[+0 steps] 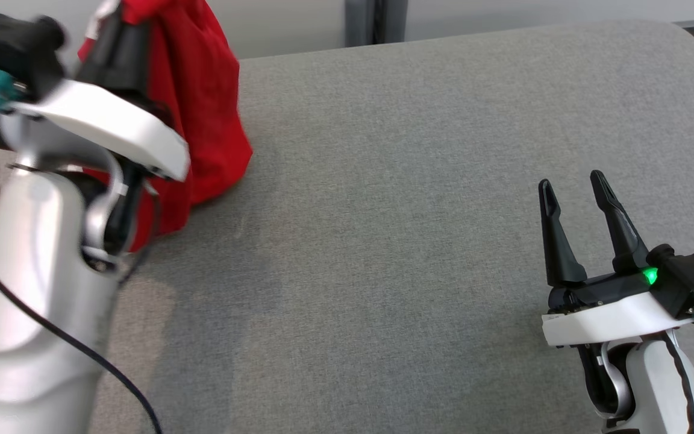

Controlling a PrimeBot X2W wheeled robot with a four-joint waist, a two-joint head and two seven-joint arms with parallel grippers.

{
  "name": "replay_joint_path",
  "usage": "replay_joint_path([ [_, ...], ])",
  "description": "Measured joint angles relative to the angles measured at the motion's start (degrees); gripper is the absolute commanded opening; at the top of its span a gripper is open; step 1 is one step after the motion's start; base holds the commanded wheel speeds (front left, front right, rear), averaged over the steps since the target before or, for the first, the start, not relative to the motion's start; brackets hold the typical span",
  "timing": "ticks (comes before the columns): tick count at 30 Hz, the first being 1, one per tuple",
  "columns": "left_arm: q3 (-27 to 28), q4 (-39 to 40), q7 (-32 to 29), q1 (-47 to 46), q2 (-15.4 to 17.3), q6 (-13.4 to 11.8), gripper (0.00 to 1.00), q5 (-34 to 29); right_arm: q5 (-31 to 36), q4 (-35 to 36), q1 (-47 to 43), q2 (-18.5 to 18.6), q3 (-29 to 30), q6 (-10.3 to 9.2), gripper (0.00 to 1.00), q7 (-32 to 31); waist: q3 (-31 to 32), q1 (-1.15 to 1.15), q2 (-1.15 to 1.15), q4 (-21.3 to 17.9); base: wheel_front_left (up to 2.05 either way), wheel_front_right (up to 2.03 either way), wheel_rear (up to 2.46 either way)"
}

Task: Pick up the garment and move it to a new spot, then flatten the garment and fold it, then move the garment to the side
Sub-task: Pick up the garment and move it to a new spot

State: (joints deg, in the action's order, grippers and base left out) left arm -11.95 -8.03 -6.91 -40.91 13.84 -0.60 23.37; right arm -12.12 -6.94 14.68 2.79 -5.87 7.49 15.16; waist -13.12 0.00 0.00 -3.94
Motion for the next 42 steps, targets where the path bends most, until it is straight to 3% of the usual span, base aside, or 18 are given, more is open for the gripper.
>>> replay_joint_path([
  [6,-6.2,0.3,-0.9,3.9,-7.2,-0.4,0.00,1.2,-0.3,0.3,0.3,0.0,-0.2,0.00,1.00,0.0,-1.4,0.00,0.00,-1.6,0.00,0.00,0.00],
  [11,-12.1,-4.0,0.3,6.2,-10.5,-1.9,0.00,2.0,-1.1,0.9,2.5,0.0,0.1,0.01,1.00,0.0,-3.3,0.00,0.00,-3.6,0.00,0.00,0.00],
  [18,-21.3,-10.5,5.4,5.3,-11.0,-5.9,0.00,6.1,-1.7,1.3,4.6,0.0,1.5,0.01,1.00,0.0,-6.5,0.00,0.00,-6.8,0.00,0.00,0.00],
  [25,-29.6,-13.9,14.6,-0.8,-11.0,-12.2,0.00,11.9,-2.3,1.3,5.7,0.0,2.3,0.01,1.00,0.0,-8.2,0.00,0.00,-9.2,0.00,0.00,0.00],
  [29,-35.6,-15.5,17.6,-3.3,-11.1,-14.0,0.00,15.8,-2.3,1.2,5.7,0.0,2.1,0.01,1.00,0.0,-8.1,0.00,0.00,-9.6,0.00,0.00,0.00],
  [30,-37.4,-15.9,17.6,-3.8,-11.0,-13.9,0.45,16.9,-2.4,1.2,5.7,0.0,1.9,0.01,1.00,0.0,-8.0,0.00,0.00,-9.7,0.00,0.00,0.00],
  [31,-39.5,-16.6,16.8,-4.2,-11.0,-13.5,1.00,18.0,-2.4,1.1,5.7,0.0,1.8,0.01,1.00,0.0,-7.9,0.00,0.00,-9.7,0.00,0.00,0.00],
  [36,-46.8,-19.6,15.7,-5.9,-11.1,-12.4,1.00,20.0,-2.5,0.9,5.8,0.0,1.8,0.01,1.00,0.0,-7.2,0.00,0.00,-9.1,0.00,0.00,0.00],
  [42,-49.0,-20.9,17.9,-6.6,-11.1,-11.7,1.00,23.5,-1.7,0.6,5.5,0.0,2.0,0.01,1.00,0.0,-5.6,0.00,0.00,-7.0,0.00,0.00,0.00],
])
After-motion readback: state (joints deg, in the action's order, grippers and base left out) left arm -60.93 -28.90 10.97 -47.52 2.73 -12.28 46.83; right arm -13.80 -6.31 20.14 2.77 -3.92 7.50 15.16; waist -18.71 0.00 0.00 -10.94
